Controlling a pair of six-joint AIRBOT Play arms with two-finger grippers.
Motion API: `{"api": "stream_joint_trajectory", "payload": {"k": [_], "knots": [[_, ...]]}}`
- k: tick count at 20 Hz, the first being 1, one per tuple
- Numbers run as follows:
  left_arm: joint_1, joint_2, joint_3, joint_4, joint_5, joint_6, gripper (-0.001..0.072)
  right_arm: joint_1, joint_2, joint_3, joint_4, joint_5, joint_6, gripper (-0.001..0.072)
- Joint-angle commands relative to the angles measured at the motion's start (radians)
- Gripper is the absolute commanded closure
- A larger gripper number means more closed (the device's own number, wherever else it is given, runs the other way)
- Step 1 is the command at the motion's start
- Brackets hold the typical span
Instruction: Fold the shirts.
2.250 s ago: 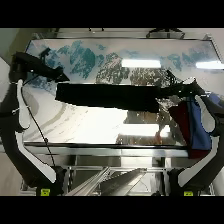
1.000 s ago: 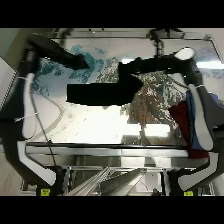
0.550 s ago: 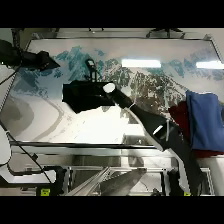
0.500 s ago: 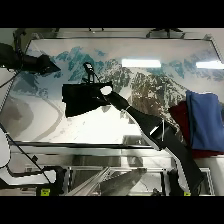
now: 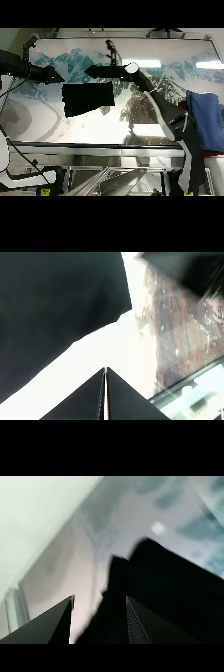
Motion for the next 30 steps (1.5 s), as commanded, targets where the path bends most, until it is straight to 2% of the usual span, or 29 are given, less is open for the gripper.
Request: {"api": "stream_joint_trajectory", "payload": {"k": [1, 2, 5, 8, 14, 15, 16, 18, 20, 23, 27, 30], "knots": [[-0.001, 0.001, -0.004, 0.001, 0.012, 0.001, 0.0687, -0.140, 0.031, -0.032, -0.308, 0.306, 0.278, 0.0185], [-0.001, 0.001, -0.004, 0.000, 0.013, 0.001, 0.0687, -0.161, 0.030, -0.071, -0.348, 0.317, 0.293, 0.0080], [-0.001, 0.001, -0.004, 0.001, 0.012, 0.001, 0.0687, -0.185, -0.022, -0.125, -0.396, 0.321, 0.296, 0.0080], [-0.001, 0.001, -0.004, 0.001, 0.016, 0.002, 0.0687, -0.158, -0.087, -0.125, -0.348, 0.310, 0.254, 0.0080], [-0.001, 0.001, -0.004, 0.001, 0.015, 0.008, 0.0687, -0.077, -0.149, -0.125, -0.323, 0.195, 0.232, 0.0094], [-0.001, 0.001, -0.004, 0.001, 0.015, 0.009, 0.0687, -0.064, -0.150, -0.125, -0.323, 0.172, 0.232, 0.0115], [-0.001, 0.001, -0.004, 0.001, 0.014, 0.009, 0.0687, -0.054, -0.149, -0.124, -0.306, 0.151, 0.220, 0.0267], [-0.001, 0.001, -0.004, 0.001, 0.013, 0.009, 0.0687, -0.039, -0.148, -0.124, -0.188, 0.137, 0.139, 0.0692], [-0.001, 0.001, -0.004, 0.001, 0.015, 0.009, 0.0687, -0.037, -0.126, -0.104, -0.108, 0.157, 0.107, 0.0694], [-0.001, 0.001, -0.004, 0.001, 0.024, 0.009, 0.0688, -0.061, 0.006, -0.081, -0.169, 0.216, 0.113, 0.0694], [-0.001, 0.001, -0.004, 0.001, 0.050, 0.008, 0.0687, -0.174, 0.277, -0.081, -0.426, 0.221, 0.331, 0.0694], [-0.001, 0.001, -0.004, 0.000, 0.058, 0.008, 0.0687, -0.305, 0.428, -0.081, -0.547, 0.203, 0.435, 0.0694]]}}
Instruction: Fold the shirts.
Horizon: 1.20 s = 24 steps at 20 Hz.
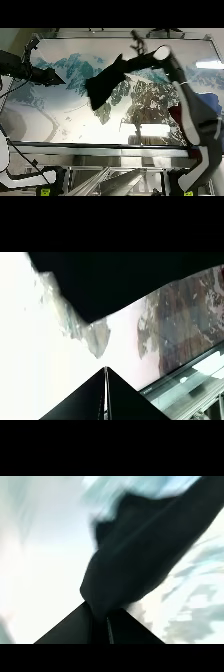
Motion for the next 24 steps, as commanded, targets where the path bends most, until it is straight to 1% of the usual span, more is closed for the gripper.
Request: {"api": "stream_joint_trajectory", "payload": {"k": [1, 3, 7, 9, 11, 13, 14, 15, 16, 17, 20, 22, 24], "knots": [[-0.001, 0.001, -0.001, 0.000, 0.016, -0.001, 0.0687, -0.151, 0.178, 0.002, -0.193, -0.023, 0.181, 0.0694], [-0.001, 0.001, 0.000, 0.000, 0.015, -0.001, 0.0687, -0.257, 0.229, 0.002, -0.315, -0.028, 0.339, 0.0694], [-0.001, 0.001, 0.000, 0.000, 0.015, 0.000, 0.0687, -0.476, 0.288, 0.002, -0.362, 0.062, 0.504, 0.0694], [-0.001, 0.001, -0.001, 0.000, 0.015, 0.000, 0.0687, -0.564, 0.325, 0.002, -0.447, 0.115, 0.591, 0.0694], [-0.001, 0.001, -0.001, 0.000, 0.018, 0.000, 0.0687, -0.638, 0.368, -0.002, -0.625, 0.262, 0.705, 0.0694], [-0.001, 0.001, -0.001, 0.000, 0.025, 0.000, 0.0687, -0.694, 0.420, -0.034, -0.855, 0.489, 0.861, 0.0695], [-0.001, 0.001, -0.001, 0.000, 0.025, 0.000, 0.0687, -0.714, 0.445, -0.058, -0.953, 0.580, 0.875, 0.0696], [-0.001, 0.000, -0.001, 0.000, 0.025, 0.000, 0.0688, -0.733, 0.474, -0.094, -1.027, 0.636, 0.836, 0.0696], [-0.001, 0.000, -0.001, 0.000, 0.022, 0.000, 0.0687, -0.754, 0.508, -0.146, -1.047, 0.649, 0.776, 0.0696], [-0.001, 0.000, -0.001, 0.000, 0.021, 0.000, 0.0687, -0.773, 0.542, -0.205, -1.046, 0.649, 0.752, 0.0695], [-0.001, 0.000, -0.001, 0.000, 0.027, 0.000, 0.0687, -0.815, 0.667, -0.459, -1.047, 0.620, 0.757, 0.0695], [-0.001, 0.000, -0.001, 0.000, 0.030, 0.000, 0.0687, -0.829, 0.757, -0.663, -1.046, 0.566, 0.789, 0.0695], [-0.001, 0.000, -0.001, 0.000, 0.034, 0.000, 0.0687, -0.829, 0.835, -0.861, -1.046, 0.486, 0.798, 0.0694]]}}
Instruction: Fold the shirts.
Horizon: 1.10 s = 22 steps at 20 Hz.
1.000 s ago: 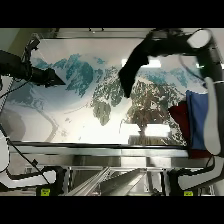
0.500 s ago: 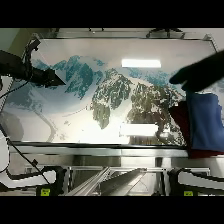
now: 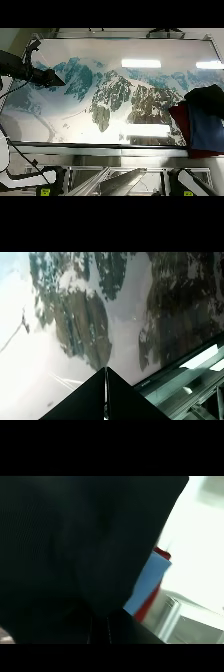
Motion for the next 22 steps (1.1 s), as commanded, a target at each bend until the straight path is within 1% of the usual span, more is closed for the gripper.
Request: {"api": "stream_joint_trajectory", "payload": {"k": [1, 3, 6, 7, 8, 9, 10, 11, 14, 16, 17, 19, 20, 21, 22], "knots": [[-0.001, 0.000, 0.000, 0.000, 0.007, 0.000, 0.0687, -0.017, 0.138, -0.346, -0.029, -0.104, 0.023, 0.0693], [-0.003, 0.000, 0.000, 0.000, 0.006, 0.000, 0.0687, -0.017, 0.159, -0.488, -0.029, -0.159, 0.012, 0.0686], [-0.014, 0.000, 0.000, 0.000, 0.006, 0.000, 0.0687, -0.017, 0.141, -0.609, -0.030, -0.161, -0.002, 0.0684], [-0.016, 0.000, 0.000, 0.001, 0.006, 0.000, 0.0687, -0.017, 0.135, -0.623, -0.030, -0.154, -0.016, 0.0652], [-0.018, 0.000, 0.000, 0.000, 0.006, 0.000, 0.0687, -0.017, 0.131, -0.621, -0.029, -0.148, -0.030, 0.0358], [-0.018, 0.000, 0.000, 0.000, 0.006, 0.000, 0.0687, -0.016, 0.132, -0.618, -0.029, -0.143, -0.071, 0.0003], [-0.018, 0.000, 0.000, 0.000, 0.006, 0.000, 0.0687, -0.015, 0.132, -0.607, -0.029, -0.136, -0.138, 0.0007], [-0.018, 0.001, 0.000, 0.000, 0.006, 0.000, 0.0687, -0.016, 0.134, -0.590, -0.030, -0.125, -0.159, 0.0007], [-0.018, 0.005, 0.001, -0.001, 0.047, 0.000, 0.0687, -0.013, 0.171, -0.501, -0.012, -0.106, -0.190, 0.0007], [-0.018, 0.027, 0.000, 0.000, 0.064, 0.000, 0.0687, 0.007, 0.232, -0.436, 0.024, -0.098, -0.233, 0.0007], [-0.018, 0.050, 0.000, 0.000, 0.066, 0.000, 0.0687, 0.035, 0.282, -0.418, 0.042, -0.100, -0.232, 0.0008], [-0.018, 0.117, -0.023, 0.000, 0.068, -0.001, 0.0688, 0.099, 0.377, -0.418, 0.127, -0.132, -0.232, 0.0008], [-0.024, 0.166, -0.071, 0.004, 0.057, 0.000, 0.0688, 0.142, 0.427, -0.425, 0.208, -0.145, -0.235, 0.0007], [-0.031, 0.224, -0.146, 0.013, 0.047, 0.001, 0.0687, 0.188, 0.474, -0.441, 0.285, -0.180, -0.265, 0.0008], [-0.039, 0.286, -0.236, 0.023, 0.037, 0.001, 0.0688, 0.244, 0.521, -0.471, 0.353, -0.241, -0.269, 0.0008]]}}
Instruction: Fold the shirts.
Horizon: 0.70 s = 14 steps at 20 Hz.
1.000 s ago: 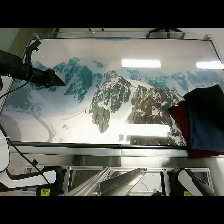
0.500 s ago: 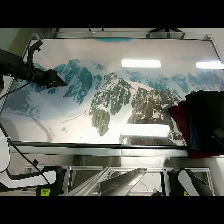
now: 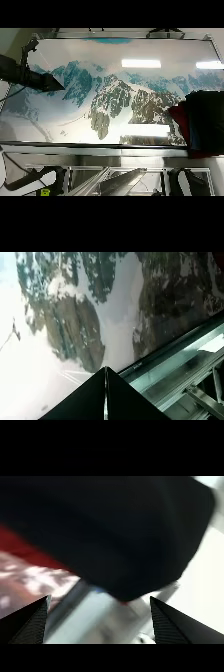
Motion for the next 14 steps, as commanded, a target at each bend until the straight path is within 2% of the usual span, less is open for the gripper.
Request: {"api": "stream_joint_trajectory", "payload": {"k": [1, 4, 5, 6, 7, 8, 11, 14], "knots": [[-0.023, 0.190, -0.240, 0.036, -0.037, 0.002, 0.0688, 0.160, 0.158, -0.061, 0.237, -0.159, -0.030, 0.0008], [-0.057, 0.437, -0.611, 0.049, -0.141, 0.001, 0.0688, 0.306, 0.225, -0.213, 0.399, -0.252, -0.022, 0.0009], [-0.069, 0.526, -0.739, 0.048, -0.161, -0.009, 0.0688, 0.354, 0.231, -0.275, 0.440, -0.259, -0.023, 0.0052], [-0.083, 0.608, -0.846, 0.048, -0.167, -0.023, 0.0688, 0.402, 0.231, -0.333, 0.468, -0.266, -0.023, 0.0315], [-0.092, 0.689, -0.949, 0.048, -0.175, -0.045, 0.0688, 0.448, 0.229, -0.390, 0.483, -0.291, -0.022, 0.0641], [-0.097, 0.752, -1.027, 0.048, -0.183, -0.058, 0.0688, 0.492, 0.229, -0.445, 0.494, -0.330, -0.022, 0.0693], [-0.096, 0.879, -1.167, 0.047, -0.182, -0.074, 0.0688, 0.578, 0.229, -0.529, 0.509, -0.419, -0.028, 0.0693], [-0.097, 0.954, -1.175, 0.031, -0.183, -0.102, 0.0688, 0.598, 0.230, -0.531, 0.507, -0.434, -0.052, 0.0693]]}}
